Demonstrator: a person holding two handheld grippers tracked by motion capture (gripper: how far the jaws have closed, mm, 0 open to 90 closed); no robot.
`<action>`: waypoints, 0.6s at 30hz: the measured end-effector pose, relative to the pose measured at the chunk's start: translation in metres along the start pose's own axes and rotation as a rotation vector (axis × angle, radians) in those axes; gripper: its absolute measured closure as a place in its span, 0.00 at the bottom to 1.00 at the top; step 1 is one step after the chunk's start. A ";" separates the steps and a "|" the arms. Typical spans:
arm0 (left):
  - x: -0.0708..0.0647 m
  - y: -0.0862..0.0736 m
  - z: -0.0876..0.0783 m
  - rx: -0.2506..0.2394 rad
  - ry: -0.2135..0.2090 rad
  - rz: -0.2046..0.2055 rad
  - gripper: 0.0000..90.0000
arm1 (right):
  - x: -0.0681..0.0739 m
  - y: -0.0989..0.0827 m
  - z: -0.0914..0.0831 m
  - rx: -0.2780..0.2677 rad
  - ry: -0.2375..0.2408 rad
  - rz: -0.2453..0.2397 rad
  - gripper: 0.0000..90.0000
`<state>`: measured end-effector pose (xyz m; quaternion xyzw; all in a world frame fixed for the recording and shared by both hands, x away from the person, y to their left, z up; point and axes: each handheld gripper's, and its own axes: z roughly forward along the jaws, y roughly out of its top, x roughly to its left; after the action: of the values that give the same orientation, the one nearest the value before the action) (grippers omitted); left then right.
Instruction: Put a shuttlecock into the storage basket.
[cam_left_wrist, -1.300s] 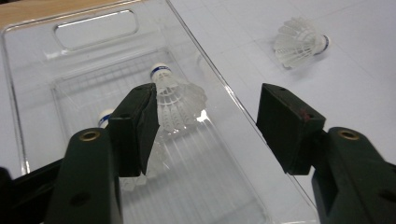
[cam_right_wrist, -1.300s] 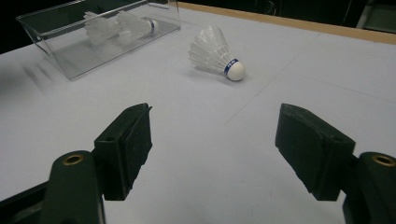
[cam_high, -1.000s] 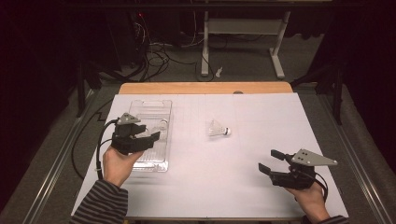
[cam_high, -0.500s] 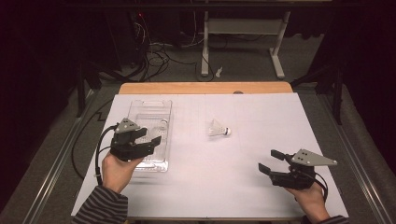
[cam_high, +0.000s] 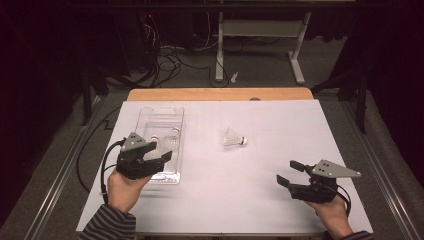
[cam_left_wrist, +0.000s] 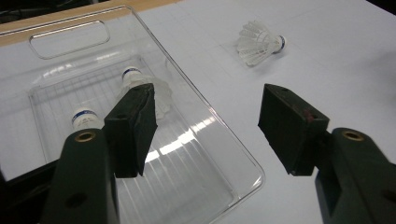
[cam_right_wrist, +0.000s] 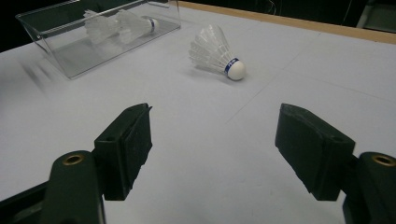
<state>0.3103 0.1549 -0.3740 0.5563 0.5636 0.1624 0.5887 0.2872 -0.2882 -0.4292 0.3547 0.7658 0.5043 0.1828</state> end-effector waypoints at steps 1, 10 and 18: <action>0.000 -0.001 0.000 0.000 -0.003 0.001 0.42 | 0.000 0.000 0.000 0.000 0.000 0.000 0.31; -0.002 -0.004 -0.006 -0.004 -0.031 -0.005 0.42 | 0.000 0.000 0.000 0.000 0.001 -0.001 0.31; -0.002 -0.008 -0.011 -0.020 -0.043 -0.018 0.42 | 0.000 0.000 0.000 -0.001 0.000 -0.001 0.31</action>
<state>0.2971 0.1558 -0.3774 0.5488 0.5541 0.1509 0.6075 0.2871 -0.2882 -0.4292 0.3544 0.7657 0.5047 0.1831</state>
